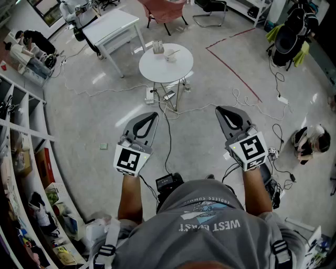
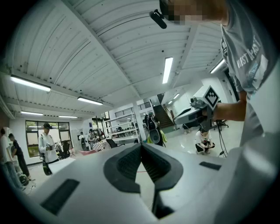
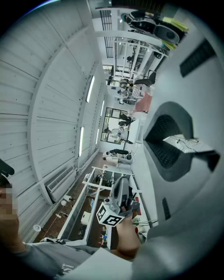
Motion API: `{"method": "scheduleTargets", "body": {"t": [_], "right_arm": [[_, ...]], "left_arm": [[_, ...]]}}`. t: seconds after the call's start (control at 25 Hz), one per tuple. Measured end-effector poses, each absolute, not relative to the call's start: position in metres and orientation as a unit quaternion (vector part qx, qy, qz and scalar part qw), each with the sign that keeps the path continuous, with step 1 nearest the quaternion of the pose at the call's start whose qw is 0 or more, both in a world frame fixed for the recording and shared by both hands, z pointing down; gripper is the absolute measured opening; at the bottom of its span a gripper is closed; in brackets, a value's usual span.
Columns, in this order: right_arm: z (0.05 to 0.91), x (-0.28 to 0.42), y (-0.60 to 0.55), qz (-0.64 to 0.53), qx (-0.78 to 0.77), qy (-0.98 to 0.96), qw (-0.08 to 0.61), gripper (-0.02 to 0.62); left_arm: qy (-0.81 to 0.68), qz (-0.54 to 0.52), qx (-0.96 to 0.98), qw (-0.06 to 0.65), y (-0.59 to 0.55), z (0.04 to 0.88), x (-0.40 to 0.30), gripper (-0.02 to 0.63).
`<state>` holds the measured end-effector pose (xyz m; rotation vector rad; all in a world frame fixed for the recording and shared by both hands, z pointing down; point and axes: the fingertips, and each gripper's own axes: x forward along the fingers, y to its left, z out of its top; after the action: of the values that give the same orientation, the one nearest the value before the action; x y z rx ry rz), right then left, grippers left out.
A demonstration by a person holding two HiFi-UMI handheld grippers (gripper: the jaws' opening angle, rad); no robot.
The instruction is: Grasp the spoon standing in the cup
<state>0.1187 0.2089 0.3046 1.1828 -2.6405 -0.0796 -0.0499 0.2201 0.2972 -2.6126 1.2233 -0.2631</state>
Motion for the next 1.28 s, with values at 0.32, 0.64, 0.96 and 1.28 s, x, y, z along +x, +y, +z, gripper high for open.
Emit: {"method": "scheduleTargets", "body": {"t": [0.32, 0.64, 0.96, 1.28], "right_arm": [[0.306, 0.105, 0.230, -0.027, 0.409, -0.903, 0.128, -0.003], [0.300, 0.110, 0.232, -0.023, 0.416, -0.900, 0.128, -0.003], [0.312, 0.092, 0.245, -0.021, 0.439, -0.891, 0.113, -0.003], [0.295, 0.096, 0.254, -0.023, 0.450, -0.885, 0.114, -0.003]], "left_arm": [[0.415, -0.113, -0.896, 0.111, 0.241, 0.307, -0.069, 0.005], [0.406, -0.117, -0.900, 0.109, 0.241, 0.304, -0.064, 0.005], [0.394, -0.091, -0.907, 0.119, 0.250, 0.316, -0.087, 0.005], [0.374, -0.100, -0.916, 0.106, 0.256, 0.314, -0.082, 0.005]]}}
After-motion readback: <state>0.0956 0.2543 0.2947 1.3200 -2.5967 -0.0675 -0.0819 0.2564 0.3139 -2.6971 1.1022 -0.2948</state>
